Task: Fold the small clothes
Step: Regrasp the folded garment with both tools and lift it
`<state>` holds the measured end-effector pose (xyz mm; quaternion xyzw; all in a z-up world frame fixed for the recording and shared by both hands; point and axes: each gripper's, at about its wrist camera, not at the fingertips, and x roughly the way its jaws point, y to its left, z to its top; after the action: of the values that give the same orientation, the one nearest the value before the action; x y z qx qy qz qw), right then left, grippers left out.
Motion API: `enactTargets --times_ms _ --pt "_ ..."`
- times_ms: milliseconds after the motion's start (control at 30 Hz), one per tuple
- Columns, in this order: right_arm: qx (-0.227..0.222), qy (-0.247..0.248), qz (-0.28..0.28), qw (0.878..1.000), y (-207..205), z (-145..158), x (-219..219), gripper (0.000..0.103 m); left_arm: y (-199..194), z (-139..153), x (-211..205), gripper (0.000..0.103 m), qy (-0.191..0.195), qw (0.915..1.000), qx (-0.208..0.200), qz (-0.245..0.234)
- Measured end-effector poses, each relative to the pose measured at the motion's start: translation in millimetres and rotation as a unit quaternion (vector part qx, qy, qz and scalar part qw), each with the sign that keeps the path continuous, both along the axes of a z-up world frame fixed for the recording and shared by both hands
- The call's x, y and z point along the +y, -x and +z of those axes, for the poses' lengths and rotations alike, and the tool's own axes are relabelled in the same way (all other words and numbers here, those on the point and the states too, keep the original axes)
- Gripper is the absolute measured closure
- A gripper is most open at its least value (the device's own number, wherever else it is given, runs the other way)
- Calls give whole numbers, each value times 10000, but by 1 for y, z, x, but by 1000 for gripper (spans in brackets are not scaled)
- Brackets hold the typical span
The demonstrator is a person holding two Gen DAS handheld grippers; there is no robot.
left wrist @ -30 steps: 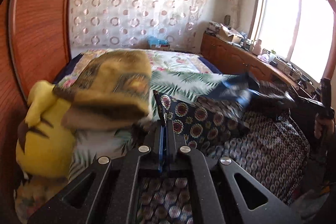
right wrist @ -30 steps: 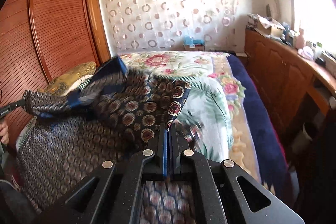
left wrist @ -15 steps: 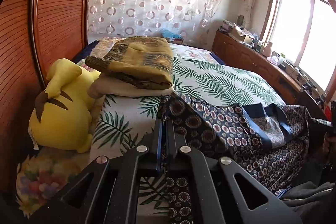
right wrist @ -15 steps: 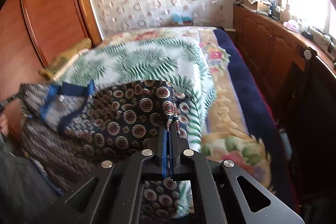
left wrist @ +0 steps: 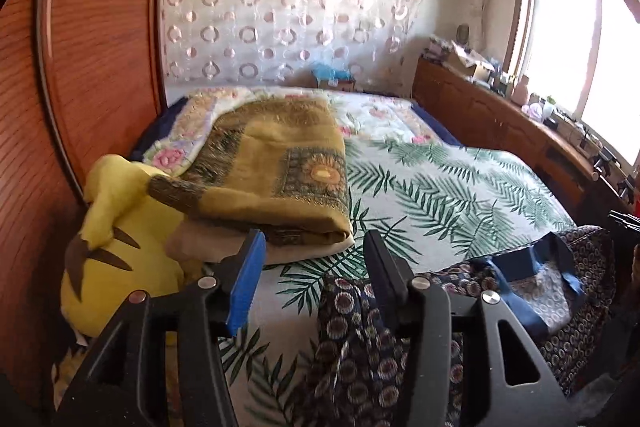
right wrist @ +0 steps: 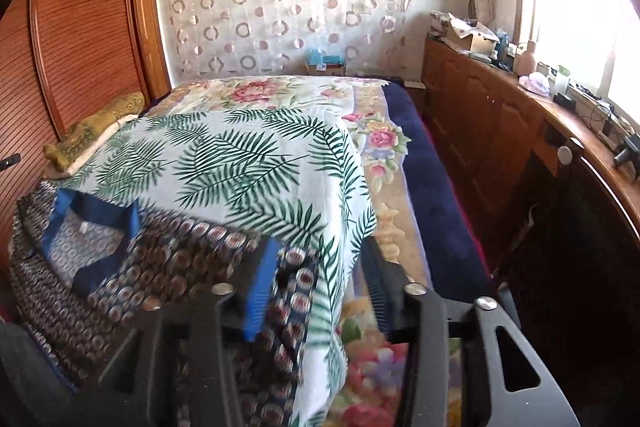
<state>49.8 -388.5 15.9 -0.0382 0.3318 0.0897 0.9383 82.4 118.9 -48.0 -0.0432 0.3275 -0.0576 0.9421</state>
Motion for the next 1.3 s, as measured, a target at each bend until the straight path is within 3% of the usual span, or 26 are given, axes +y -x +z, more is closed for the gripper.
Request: enactTargets --times_ms 133,333,700,967,1100,1300 --pt "256 15 143 9996 -22 -23 12 53 -22 -25 -6 51 -54 9988 474 -120" --pt "625 -184 338 9973 -42 -31 17 53 -26 -55 -11 51 -94 9944 1025 -254" --pt "725 -240 369 9964 -38 -32 16 48 -15 -68 -17 51 -42 9927 1166 -314" --pt "321 -439 342 9979 -28 -11 19 44 -15 -74 -18 51 -30 9925 1190 -291" --pt "519 -202 463 9974 -31 -24 30 43 -14 -73 -19 51 -32 9928 1168 -278" --pt "990 -274 411 9939 -48 -44 21 42 -13 -73 -19 51 -44 9927 1176 -279"
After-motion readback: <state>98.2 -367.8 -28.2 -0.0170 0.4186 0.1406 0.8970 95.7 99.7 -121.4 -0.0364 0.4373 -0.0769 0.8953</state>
